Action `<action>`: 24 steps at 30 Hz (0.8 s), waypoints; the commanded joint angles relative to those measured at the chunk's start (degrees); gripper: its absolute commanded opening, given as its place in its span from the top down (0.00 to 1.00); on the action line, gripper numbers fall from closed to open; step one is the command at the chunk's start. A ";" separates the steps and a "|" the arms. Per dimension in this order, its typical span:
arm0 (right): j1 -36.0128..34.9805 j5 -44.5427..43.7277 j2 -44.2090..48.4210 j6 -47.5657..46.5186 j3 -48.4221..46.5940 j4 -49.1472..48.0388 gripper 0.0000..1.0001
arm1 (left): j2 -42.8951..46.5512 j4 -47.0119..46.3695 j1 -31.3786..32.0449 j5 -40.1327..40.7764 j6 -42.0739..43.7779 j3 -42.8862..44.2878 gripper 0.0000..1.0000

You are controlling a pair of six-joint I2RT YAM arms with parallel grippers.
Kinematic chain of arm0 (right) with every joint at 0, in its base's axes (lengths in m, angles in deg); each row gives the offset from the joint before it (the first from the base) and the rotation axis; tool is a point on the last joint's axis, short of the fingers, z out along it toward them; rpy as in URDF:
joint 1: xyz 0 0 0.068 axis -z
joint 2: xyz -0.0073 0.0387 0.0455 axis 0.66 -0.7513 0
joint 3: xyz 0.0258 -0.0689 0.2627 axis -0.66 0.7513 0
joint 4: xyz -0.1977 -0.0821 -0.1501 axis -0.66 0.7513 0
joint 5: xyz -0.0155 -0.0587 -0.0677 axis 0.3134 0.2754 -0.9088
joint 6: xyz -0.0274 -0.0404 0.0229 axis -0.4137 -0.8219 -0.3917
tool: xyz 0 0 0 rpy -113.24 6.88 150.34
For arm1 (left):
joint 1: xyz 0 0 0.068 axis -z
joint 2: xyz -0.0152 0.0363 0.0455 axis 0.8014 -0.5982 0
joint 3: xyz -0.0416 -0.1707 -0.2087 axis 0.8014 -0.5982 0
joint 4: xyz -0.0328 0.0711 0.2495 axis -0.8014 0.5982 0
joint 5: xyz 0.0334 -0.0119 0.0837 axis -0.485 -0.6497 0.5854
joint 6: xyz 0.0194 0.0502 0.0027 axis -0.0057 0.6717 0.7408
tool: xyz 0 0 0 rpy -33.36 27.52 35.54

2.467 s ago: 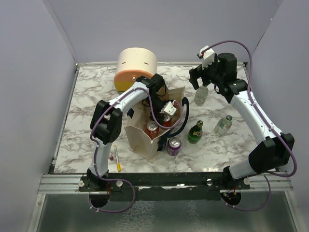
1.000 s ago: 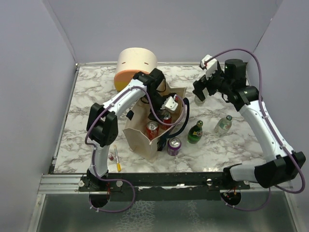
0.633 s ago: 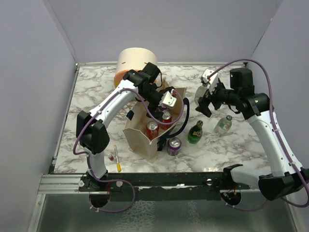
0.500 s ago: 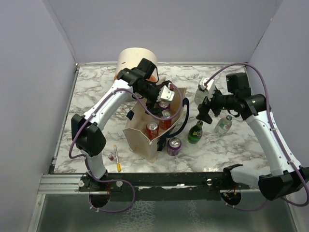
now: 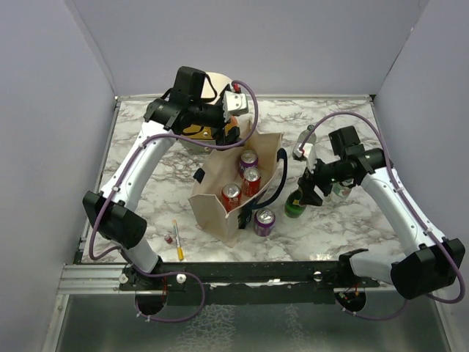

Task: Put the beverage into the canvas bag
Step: Pick up the drink from the center of the board.

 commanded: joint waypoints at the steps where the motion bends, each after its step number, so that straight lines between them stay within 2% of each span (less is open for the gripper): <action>1: 0.11 2.57 -0.71 2.01 1.87 -4.32 0.31 | 3.25 -7.04 -1.42 0.57 -11.13 -1.38 0.01; 4: 0.11 3.65 -1.60 3.72 2.31 -5.78 0.36 | 4.32 -9.26 -2.63 2.48 -14.24 -2.80 0.01; 9: 0.02 4.73 -1.87 5.87 2.89 -8.30 0.38 | 5.81 -11.92 -3.61 5.71 -17.03 -4.88 0.01; 16: -0.16 3.64 -2.19 5.94 2.98 -8.99 0.53 | 6.64 -13.35 -4.46 7.01 -19.05 -5.96 0.01; 19: -0.16 3.05 -2.18 6.36 2.93 -9.16 0.62 | 6.40 -13.88 -4.87 7.33 -19.75 -5.86 0.01; 24: -0.17 0.04 -0.24 7.91 2.14 -9.22 0.89 | 5.73 -14.11 -5.77 10.43 -19.06 -6.65 0.01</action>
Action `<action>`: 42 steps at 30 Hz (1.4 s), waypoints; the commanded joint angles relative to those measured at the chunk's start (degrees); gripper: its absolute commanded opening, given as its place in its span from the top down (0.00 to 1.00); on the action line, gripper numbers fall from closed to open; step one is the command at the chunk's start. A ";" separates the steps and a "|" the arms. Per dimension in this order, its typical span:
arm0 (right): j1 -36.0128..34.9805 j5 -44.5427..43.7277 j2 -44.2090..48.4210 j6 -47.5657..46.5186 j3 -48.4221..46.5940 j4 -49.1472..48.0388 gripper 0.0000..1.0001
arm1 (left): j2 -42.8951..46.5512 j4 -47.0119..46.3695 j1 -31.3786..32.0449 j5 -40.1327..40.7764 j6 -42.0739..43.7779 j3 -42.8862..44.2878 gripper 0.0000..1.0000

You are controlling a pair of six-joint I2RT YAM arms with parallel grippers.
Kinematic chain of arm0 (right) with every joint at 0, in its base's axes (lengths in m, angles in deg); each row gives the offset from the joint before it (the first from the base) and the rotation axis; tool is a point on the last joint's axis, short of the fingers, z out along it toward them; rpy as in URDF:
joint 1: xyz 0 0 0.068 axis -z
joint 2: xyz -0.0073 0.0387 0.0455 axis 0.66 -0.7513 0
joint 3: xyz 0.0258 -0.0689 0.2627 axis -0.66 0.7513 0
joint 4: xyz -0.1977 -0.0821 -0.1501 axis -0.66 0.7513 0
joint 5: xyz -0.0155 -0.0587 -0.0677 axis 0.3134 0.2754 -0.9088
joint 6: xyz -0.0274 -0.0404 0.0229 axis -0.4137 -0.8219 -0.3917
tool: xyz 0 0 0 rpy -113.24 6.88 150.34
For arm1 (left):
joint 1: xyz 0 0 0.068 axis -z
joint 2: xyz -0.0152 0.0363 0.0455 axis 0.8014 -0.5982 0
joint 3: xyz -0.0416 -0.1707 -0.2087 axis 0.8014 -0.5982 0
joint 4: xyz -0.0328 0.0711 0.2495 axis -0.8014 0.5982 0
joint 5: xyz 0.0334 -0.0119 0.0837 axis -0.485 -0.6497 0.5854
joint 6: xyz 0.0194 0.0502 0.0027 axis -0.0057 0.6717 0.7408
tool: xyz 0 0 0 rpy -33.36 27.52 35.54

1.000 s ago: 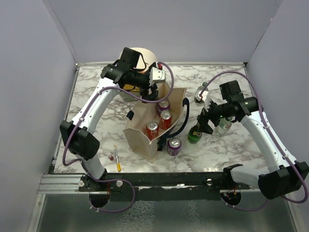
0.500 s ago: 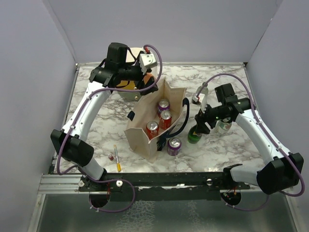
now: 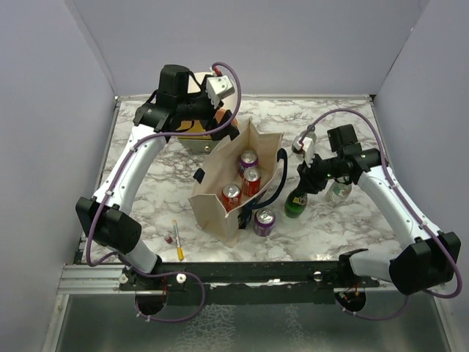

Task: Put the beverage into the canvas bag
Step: Pick up the drink from the center of the board, then place the drink in the canvas bag.

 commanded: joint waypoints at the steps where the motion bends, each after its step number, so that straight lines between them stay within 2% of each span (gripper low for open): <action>1: -0.18 -2.70 2.67 3.02 -0.99 -0.45 0.96 | 1.15 -1.67 -1.27 4.53 -0.69 -0.90 0.01; 5: -0.18 -6.51 6.16 7.19 -3.81 -1.34 0.99 | -0.24 -0.11 -2.82 4.78 -2.72 0.80 0.01; 11: -0.18 -10.09 6.45 10.49 -14.27 -0.58 0.99 | -2.54 4.53 -4.15 -1.26 -9.23 3.56 0.02; 22: -0.18 -10.08 -3.06 14.53 -47.36 4.40 0.99 | -5.16 5.88 -5.13 -4.46 -15.24 2.38 0.05; 29: -0.95 -4.62 -12.64 17.64 -65.41 5.80 0.99 | -4.17 6.80 -5.44 -5.23 -15.94 0.59 0.09; 33: -5.08 -4.57 -17.23 17.73 -73.74 6.14 0.99 | -2.85 7.47 -5.78 -4.27 -15.63 -2.35 0.12; 42: -18.55 -8.20 -23.14 16.67 -78.90 4.00 0.99 | 0.16 8.44 -6.53 -4.26 -16.40 -5.58 0.18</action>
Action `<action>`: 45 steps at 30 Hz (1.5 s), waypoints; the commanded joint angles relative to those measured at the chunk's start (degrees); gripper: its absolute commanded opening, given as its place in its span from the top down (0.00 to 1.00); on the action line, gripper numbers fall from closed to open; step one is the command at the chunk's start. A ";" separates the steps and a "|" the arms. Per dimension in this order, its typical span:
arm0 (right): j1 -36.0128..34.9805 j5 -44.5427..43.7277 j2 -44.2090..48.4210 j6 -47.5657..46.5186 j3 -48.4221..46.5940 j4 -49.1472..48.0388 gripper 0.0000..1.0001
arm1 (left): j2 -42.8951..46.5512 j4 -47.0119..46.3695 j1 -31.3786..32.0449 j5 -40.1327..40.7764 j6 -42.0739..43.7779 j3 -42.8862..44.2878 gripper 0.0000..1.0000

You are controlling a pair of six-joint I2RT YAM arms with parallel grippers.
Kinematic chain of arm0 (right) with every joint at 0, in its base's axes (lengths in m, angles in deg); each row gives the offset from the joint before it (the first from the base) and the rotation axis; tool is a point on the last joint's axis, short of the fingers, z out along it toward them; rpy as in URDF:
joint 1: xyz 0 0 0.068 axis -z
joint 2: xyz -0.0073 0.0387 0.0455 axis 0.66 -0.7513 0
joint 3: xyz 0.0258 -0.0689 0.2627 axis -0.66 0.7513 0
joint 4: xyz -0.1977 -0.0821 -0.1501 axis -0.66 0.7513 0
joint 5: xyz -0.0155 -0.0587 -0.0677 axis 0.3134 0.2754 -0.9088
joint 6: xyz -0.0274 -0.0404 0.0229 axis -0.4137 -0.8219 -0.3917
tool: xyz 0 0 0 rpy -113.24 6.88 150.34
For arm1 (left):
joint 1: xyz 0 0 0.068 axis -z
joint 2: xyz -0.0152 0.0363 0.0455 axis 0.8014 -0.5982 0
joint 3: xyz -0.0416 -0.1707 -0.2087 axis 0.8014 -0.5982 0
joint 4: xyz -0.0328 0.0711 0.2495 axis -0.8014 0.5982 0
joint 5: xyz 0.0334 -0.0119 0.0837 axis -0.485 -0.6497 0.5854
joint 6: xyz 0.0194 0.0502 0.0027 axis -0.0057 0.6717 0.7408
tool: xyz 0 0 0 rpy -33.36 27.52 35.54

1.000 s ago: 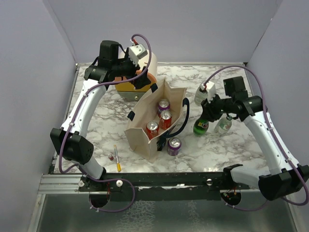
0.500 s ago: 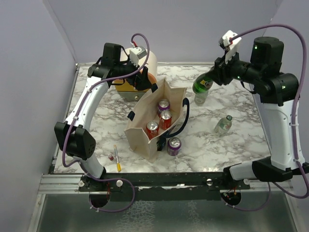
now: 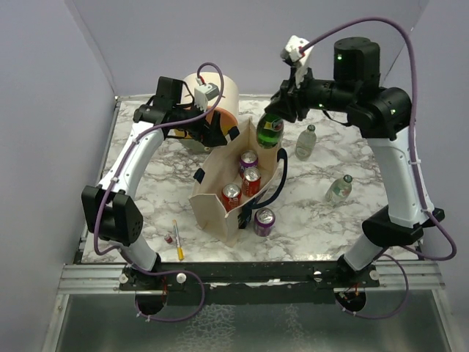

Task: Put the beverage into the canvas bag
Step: Place the drink in the canvas bag.

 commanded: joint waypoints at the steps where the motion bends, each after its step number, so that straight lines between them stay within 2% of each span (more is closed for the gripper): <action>1: -5.34 0.08 -1.26 -0.22 -4.97 -7.34 0.99 | 4.58 1.24 -0.64 -1.01 -0.86 -1.13 0.18; 5: -8.03 0.92 -2.79 -0.96 -3.48 -8.52 0.99 | 5.92 1.24 -0.62 -0.73 -0.81 -2.45 0.21; 9: -8.98 2.86 -2.19 -2.00 2.55 -12.08 0.99 | 6.64 1.17 -0.62 -0.96 -0.61 -2.67 0.24; 17: -9.37 7.70 -5.99 -3.97 6.66 -15.80 0.99 | 6.80 -0.90 -0.66 -0.20 -0.85 -2.21 0.24; 20: -9.37 9.16 -5.81 -4.90 9.93 -19.36 0.99 | 6.72 -3.54 -1.10 1.98 -4.77 -1.74 0.24; 23: -9.35 10.49 -6.21 -5.42 12.75 -22.19 0.99 | 6.75 -5.59 -2.64 -0.10 -8.75 -1.23 0.24; 31: -9.55 11.72 -10.82 -7.68 9.78 -19.40 0.99 | 7.44 -15.76 -7.23 -6.78 -17.24 -5.07 0.23; 39: -9.79 13.08 -9.53 -8.32 17.08 -24.01 0.99 | 5.29 -16.92 -10.07 -5.80 -19.61 -3.25 0.23; 45: -9.90 14.00 -9.64 -8.78 20.41 -26.12 0.99 | 6.48 -16.84 -10.11 -3.24 -16.16 -4.13 0.24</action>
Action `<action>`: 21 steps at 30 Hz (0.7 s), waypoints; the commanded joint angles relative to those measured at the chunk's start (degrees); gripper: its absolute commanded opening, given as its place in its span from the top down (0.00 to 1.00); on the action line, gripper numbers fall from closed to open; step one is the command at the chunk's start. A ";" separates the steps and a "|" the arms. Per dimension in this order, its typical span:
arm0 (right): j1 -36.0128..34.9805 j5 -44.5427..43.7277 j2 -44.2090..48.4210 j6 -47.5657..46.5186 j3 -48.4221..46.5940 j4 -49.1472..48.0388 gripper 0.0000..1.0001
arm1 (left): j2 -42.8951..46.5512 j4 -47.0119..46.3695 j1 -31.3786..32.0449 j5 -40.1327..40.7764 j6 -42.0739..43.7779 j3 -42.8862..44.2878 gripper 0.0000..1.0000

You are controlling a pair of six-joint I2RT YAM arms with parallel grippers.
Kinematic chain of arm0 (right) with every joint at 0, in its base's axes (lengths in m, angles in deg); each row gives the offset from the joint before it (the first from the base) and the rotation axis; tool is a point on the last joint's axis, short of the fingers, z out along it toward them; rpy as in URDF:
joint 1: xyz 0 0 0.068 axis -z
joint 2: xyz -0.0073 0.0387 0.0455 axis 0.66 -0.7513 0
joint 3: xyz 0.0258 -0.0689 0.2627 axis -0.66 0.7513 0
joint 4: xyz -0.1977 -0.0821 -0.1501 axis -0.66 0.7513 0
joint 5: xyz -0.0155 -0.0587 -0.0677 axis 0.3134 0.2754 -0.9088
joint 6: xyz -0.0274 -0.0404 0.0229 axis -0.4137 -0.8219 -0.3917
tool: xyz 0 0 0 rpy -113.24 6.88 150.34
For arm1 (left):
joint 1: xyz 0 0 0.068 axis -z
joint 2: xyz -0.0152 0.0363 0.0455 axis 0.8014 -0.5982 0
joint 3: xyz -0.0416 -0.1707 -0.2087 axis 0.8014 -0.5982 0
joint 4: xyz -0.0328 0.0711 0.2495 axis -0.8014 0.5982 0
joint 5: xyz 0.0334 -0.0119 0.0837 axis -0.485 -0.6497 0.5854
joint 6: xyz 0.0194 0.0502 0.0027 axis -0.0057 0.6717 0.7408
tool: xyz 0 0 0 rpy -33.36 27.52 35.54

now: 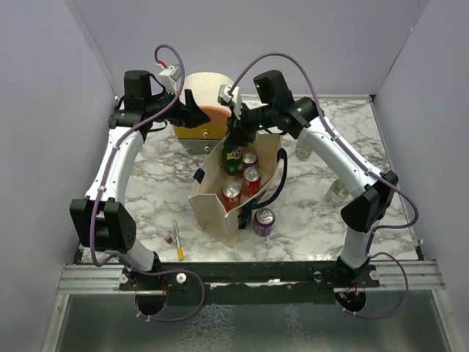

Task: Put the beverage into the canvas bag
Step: Place the drink in the canvas bag.

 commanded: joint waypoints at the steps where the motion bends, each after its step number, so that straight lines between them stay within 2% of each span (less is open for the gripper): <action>1: -0.72 4.65 3.01 -1.46 1.33 -9.62 0.99 | 1.08 -1.84 -0.25 0.63 1.71 0.62 0.24; 21: -0.71 3.41 6.04 -6.80 13.57 -13.75 0.99 | 2.32 -1.93 -0.25 0.91 3.74 -0.75 0.25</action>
